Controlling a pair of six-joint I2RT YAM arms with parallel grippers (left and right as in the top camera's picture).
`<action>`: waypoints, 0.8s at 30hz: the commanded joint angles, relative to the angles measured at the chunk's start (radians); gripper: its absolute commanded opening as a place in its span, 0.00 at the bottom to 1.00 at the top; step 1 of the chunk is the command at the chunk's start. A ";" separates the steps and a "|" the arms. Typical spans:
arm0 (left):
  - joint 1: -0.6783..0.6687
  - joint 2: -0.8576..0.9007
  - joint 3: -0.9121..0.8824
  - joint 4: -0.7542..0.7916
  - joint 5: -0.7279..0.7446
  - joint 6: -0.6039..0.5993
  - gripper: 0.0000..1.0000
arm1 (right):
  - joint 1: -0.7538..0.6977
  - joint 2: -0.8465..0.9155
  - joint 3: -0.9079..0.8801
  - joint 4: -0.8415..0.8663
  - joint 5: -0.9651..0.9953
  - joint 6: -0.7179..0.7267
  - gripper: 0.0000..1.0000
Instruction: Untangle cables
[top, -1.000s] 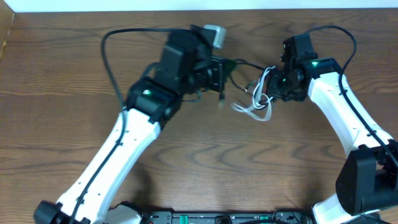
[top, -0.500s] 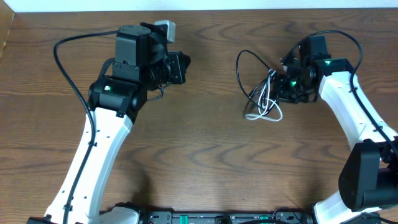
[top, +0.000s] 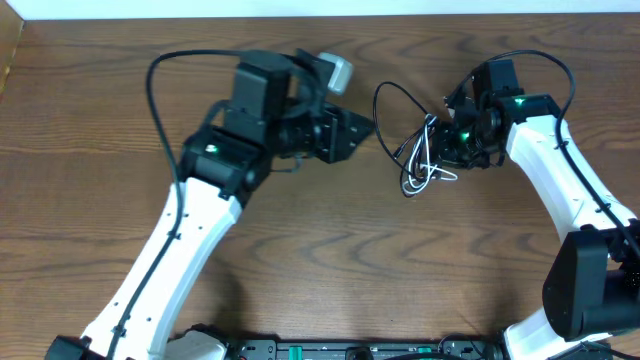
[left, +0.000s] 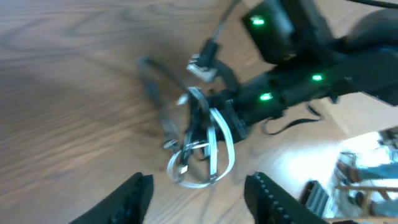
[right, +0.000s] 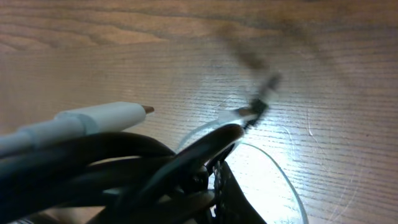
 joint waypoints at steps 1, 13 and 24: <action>-0.042 0.042 0.011 0.043 0.027 0.008 0.54 | 0.009 -0.013 0.000 -0.001 -0.006 0.015 0.01; -0.142 0.299 0.011 0.177 -0.064 -0.017 0.55 | 0.021 -0.013 0.000 -0.006 -0.006 0.012 0.02; -0.145 0.438 0.011 0.191 -0.070 -0.017 0.47 | 0.023 -0.013 0.000 -0.008 -0.011 0.001 0.01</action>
